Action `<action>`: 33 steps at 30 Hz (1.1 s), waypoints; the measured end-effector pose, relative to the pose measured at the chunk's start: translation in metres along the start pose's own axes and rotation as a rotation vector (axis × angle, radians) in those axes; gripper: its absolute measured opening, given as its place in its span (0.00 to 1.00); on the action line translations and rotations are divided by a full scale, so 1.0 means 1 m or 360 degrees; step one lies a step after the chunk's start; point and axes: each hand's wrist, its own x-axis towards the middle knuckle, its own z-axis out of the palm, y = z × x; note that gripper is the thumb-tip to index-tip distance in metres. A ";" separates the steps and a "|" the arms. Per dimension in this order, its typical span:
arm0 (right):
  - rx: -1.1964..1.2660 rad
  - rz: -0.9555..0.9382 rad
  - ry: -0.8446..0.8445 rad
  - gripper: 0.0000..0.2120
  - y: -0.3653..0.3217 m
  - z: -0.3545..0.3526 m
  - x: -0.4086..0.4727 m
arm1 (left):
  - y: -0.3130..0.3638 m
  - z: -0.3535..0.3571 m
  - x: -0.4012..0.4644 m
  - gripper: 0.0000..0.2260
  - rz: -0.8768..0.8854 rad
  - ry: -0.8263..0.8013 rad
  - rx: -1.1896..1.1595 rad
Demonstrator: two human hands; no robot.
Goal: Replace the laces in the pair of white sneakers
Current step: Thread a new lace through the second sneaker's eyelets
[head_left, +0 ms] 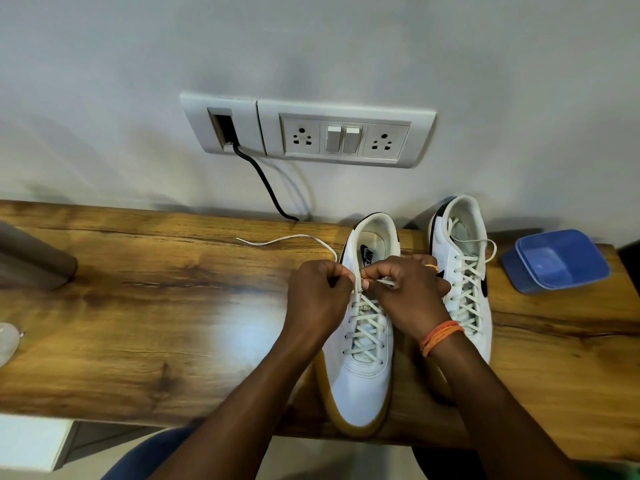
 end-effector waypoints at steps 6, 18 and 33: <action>0.0217 -0.0024 -0.0167 0.12 0.003 -0.014 0.001 | 0.002 -0.015 0.011 0.12 -0.0045 0.0269 -0.0151; 0.0261 0.0047 -0.0275 0.11 0.002 -0.020 0.000 | 0.005 -0.048 0.030 0.10 -0.0619 0.0312 -0.0657; 0.0513 0.0096 -0.0236 0.11 0.004 -0.034 0.003 | 0.001 -0.003 0.010 0.12 -0.0506 -0.0188 -0.0482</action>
